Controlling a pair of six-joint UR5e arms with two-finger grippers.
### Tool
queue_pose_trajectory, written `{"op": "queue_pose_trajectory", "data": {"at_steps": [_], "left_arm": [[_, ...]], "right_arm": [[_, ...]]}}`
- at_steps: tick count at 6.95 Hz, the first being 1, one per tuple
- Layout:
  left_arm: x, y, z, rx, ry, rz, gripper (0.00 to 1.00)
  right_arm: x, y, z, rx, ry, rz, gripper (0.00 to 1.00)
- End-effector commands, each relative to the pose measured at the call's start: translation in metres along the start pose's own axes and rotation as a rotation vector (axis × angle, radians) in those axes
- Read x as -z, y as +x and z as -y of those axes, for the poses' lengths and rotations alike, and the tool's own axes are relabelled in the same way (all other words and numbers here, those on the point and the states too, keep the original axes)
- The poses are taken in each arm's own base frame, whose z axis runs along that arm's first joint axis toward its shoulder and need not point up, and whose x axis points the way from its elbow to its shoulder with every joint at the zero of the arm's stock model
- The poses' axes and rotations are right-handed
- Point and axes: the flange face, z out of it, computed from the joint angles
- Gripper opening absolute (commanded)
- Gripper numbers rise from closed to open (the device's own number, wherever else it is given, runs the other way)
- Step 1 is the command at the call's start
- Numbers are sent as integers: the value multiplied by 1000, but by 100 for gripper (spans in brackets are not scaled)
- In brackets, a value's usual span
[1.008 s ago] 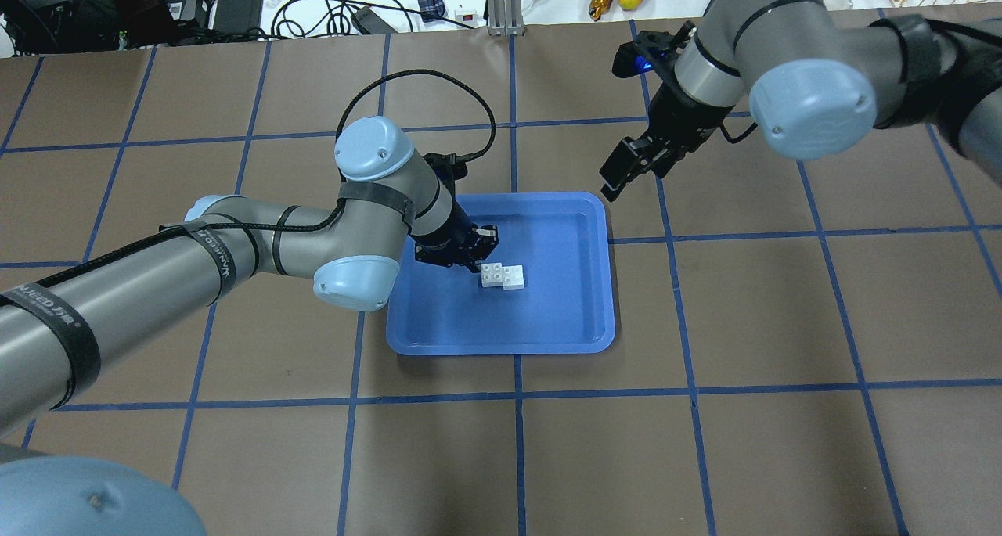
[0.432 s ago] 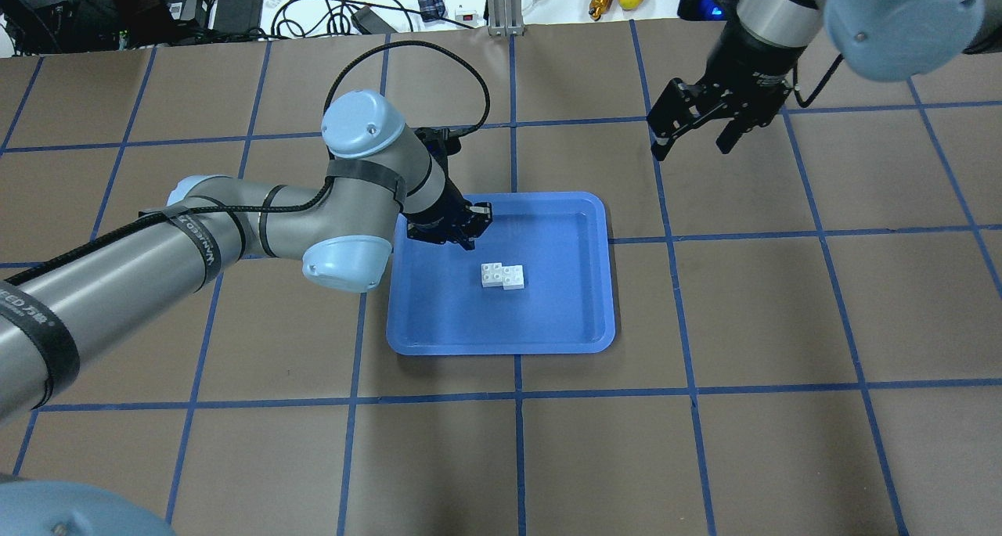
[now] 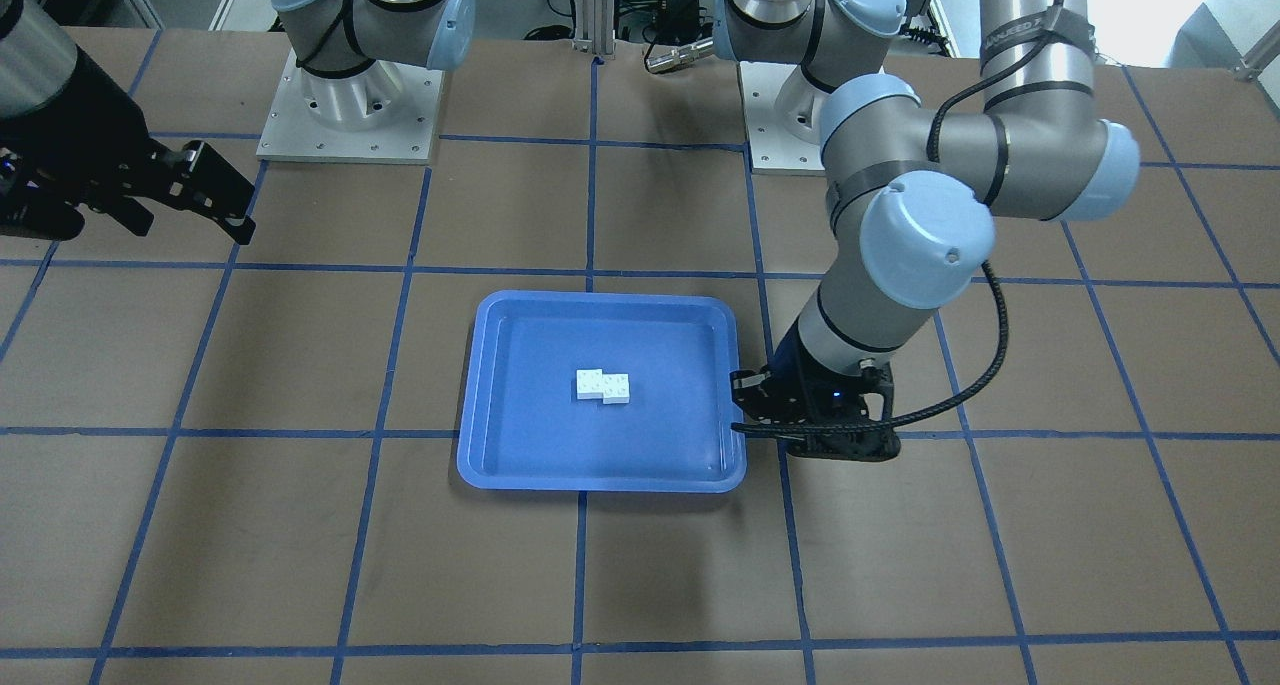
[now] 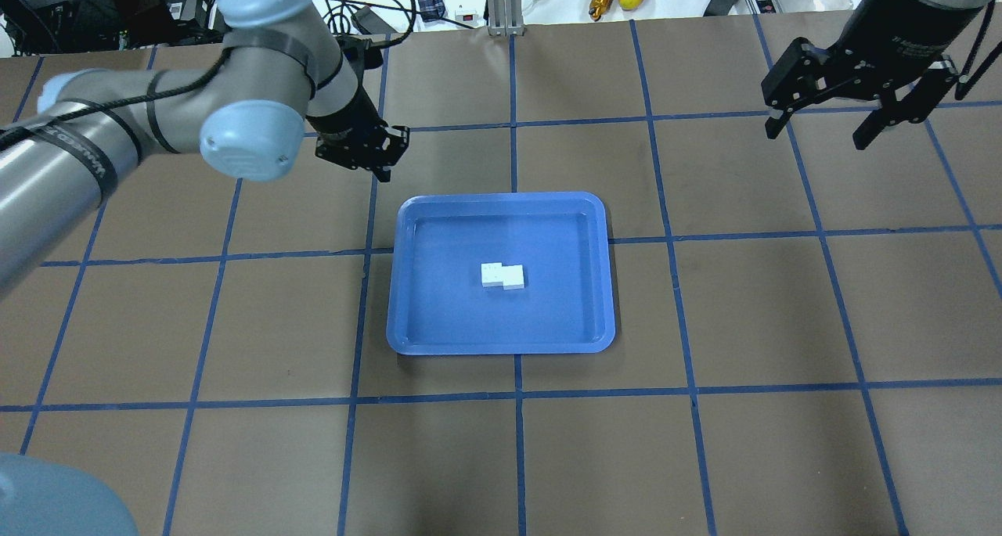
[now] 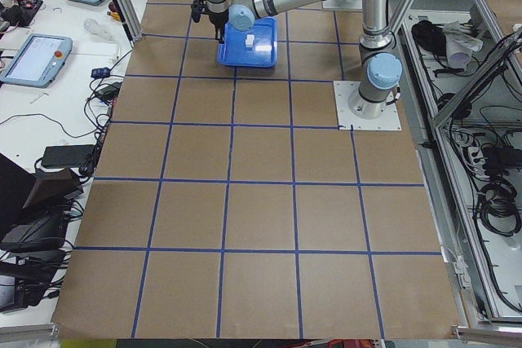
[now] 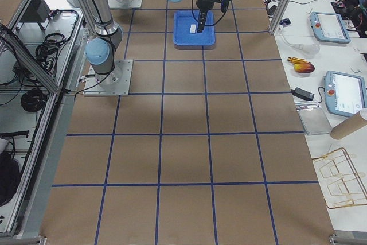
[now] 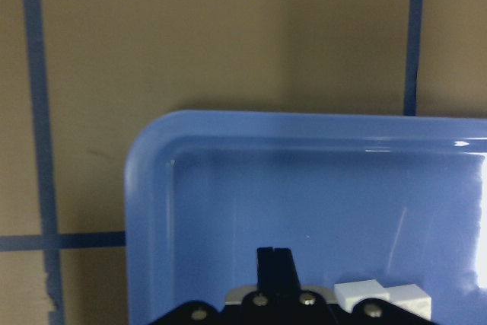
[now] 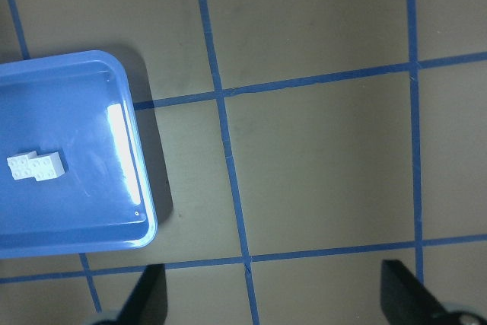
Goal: Assemble white blocks and place on blue tray
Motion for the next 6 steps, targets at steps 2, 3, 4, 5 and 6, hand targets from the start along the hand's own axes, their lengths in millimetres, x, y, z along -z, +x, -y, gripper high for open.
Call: {"op": "queue_pose_trajectory", "data": {"at_steps": [2, 3, 4, 5, 6], "left_arm": [[119, -97, 16, -47, 38, 44, 17], [154, -88, 0, -65, 12, 106, 26], [168, -50, -13, -118, 26, 145, 38], [175, -14, -26, -136, 40, 154, 52], [174, -1, -31, -112, 42, 148, 65]], "right_arm": [[5, -43, -28, -33, 27, -24, 100], [3, -50, -32, -45, 32, -74, 100], [2, -55, -35, -41, 39, -124, 100], [2, -56, -37, -38, 43, -152, 100], [2, -58, -38, -61, 42, -141, 100]]}}
